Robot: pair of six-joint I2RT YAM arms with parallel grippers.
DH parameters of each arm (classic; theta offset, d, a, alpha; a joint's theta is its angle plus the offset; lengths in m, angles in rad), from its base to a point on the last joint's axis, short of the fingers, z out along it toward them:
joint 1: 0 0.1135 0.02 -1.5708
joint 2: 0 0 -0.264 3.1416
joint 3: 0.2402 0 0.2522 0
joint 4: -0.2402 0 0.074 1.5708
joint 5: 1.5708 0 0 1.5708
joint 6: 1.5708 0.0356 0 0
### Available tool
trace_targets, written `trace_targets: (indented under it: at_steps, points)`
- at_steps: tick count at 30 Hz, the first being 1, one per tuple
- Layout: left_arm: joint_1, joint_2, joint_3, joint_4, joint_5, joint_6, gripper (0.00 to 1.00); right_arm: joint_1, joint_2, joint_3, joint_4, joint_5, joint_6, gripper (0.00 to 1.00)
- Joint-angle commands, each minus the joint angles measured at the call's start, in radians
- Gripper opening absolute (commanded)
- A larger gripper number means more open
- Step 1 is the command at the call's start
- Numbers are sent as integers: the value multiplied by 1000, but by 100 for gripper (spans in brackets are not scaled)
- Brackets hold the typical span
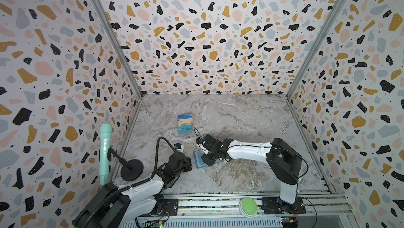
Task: Take the credit cards out of the card holder
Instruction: Flip over the card slot in the card holder.
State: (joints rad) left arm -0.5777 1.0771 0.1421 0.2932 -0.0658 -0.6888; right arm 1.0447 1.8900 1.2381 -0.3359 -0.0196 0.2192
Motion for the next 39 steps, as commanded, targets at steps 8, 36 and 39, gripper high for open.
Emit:
trace_targets:
  at_steps: [8, 36, 39]
  points:
    - [9, 0, -24, -49, -17, 5, 12, -11, -47, 13, -83, 115, 19, 43]
    - [10, -14, -21, -49, -3, 17, 12, -114, -210, -16, -98, -36, 43, 54]
    - [10, -28, -4, -49, 4, 34, 12, -117, -201, -17, -31, -162, 41, 56]
